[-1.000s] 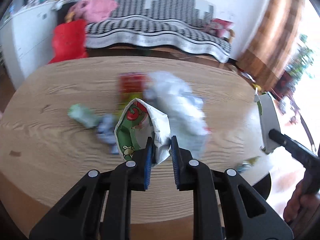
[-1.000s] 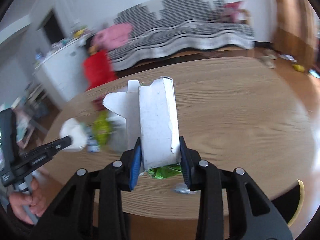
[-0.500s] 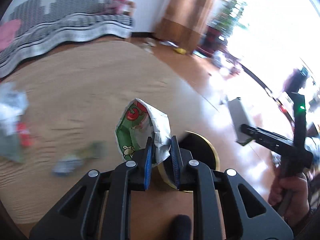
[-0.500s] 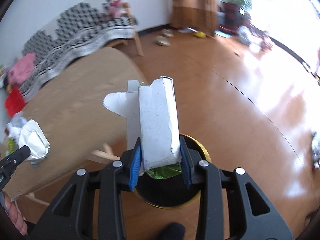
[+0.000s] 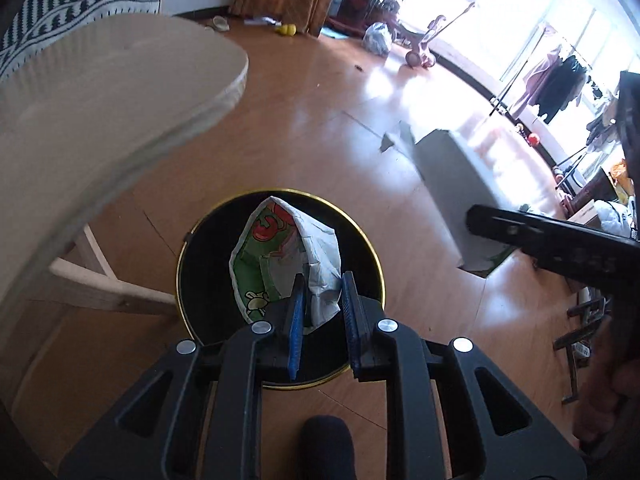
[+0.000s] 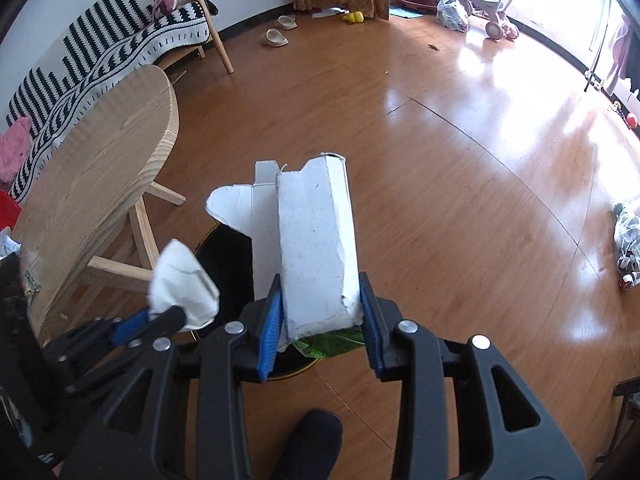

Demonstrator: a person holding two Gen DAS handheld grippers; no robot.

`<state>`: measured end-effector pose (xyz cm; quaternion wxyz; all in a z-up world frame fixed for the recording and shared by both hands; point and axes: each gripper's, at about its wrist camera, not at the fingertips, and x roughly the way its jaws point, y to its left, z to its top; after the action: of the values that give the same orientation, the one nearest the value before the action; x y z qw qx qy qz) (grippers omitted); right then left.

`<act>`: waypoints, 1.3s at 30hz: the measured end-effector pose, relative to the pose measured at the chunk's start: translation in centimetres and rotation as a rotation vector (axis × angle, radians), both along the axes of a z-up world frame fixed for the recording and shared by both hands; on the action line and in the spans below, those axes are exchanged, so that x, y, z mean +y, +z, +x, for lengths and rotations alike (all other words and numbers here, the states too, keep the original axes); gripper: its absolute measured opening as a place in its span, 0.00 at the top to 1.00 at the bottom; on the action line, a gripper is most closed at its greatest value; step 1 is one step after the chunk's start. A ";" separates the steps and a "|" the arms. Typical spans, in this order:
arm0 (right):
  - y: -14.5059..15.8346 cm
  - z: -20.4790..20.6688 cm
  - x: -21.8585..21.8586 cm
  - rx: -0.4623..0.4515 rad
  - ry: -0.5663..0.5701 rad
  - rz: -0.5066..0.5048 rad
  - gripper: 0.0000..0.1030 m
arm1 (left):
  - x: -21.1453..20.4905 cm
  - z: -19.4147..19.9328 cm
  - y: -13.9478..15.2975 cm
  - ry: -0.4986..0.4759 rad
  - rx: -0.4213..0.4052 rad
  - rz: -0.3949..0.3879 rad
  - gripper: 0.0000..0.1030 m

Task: Collect trash
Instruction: 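Carry both items to the black bin and open both tools to drop them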

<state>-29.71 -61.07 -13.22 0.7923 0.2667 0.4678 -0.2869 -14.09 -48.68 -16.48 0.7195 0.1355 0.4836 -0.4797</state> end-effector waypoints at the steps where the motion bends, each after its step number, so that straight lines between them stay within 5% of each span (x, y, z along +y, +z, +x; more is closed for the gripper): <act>1: 0.0 0.3 -0.1 0.003 0.000 0.006 0.66 | -0.3 -0.1 -0.7 0.002 0.004 0.011 0.83; 10: -1.0 1.7 -0.9 0.014 0.006 0.034 0.65 | -1.9 1.3 -2.4 0.006 0.035 0.034 0.79; 11: -1.1 1.8 -0.9 0.013 0.005 0.035 0.65 | -1.9 1.2 -2.2 -0.001 0.033 0.033 0.74; 13: -1.0 2.1 -0.8 0.012 0.007 0.040 0.65 | -1.6 0.7 -1.6 -0.013 0.030 0.018 0.33; 15: -1.1 2.3 -0.6 0.012 0.009 0.042 0.65 | -1.1 0.2 -0.4 -0.012 0.007 -0.013 0.22; 26: -2.0 5.4 0.8 0.054 0.070 0.093 0.63 | 4.9 0.1 6.4 -0.007 -0.071 -0.079 0.13; 28: -1.7 6.2 1.3 0.074 0.076 0.078 0.51 | 6.6 0.5 8.1 0.007 -0.097 -0.097 0.12; 30: -0.8 6.7 1.8 0.060 0.071 0.050 0.22 | 8.4 1.2 9.8 0.038 -0.108 -0.107 0.12; 39: 5.5 10.0 6.7 -0.102 0.127 -0.009 0.17 | 18.9 5.6 14.5 0.234 -0.190 -0.135 0.08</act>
<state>-19.67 -54.40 -7.77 0.8329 0.2469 0.4416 -0.2243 -8.46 -29.81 -2.01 0.8203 0.0744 0.3927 -0.4091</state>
